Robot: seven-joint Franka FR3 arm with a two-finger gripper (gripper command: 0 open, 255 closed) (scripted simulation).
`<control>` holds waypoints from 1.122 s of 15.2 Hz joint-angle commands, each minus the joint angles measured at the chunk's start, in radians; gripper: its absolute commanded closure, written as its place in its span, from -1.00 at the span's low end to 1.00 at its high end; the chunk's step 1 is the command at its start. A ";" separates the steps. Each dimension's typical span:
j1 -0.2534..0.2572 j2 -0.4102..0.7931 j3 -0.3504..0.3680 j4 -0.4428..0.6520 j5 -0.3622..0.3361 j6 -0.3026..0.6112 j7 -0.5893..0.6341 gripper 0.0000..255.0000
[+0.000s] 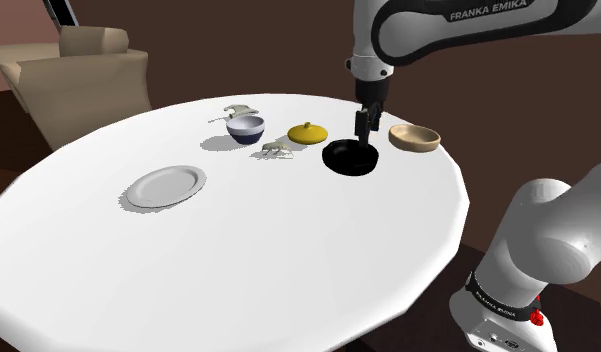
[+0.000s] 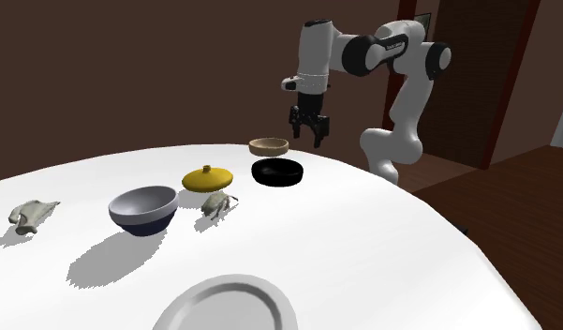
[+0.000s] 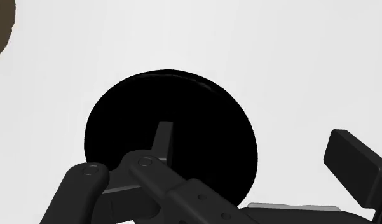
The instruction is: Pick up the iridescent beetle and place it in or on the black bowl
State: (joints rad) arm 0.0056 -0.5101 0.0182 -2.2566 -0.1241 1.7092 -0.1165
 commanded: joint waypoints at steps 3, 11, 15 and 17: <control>0.005 0.156 -0.015 0.106 0.002 0.057 -0.047 -1.00; 0.018 0.464 -0.022 0.369 0.025 0.115 -0.130 -1.00; 0.021 0.621 -0.018 0.535 0.038 0.112 -0.171 -1.00; 0.023 0.703 -0.014 0.630 0.044 0.101 -0.190 -1.00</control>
State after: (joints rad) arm 0.0272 0.1476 0.0019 -1.6763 -0.0829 1.8128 -0.2973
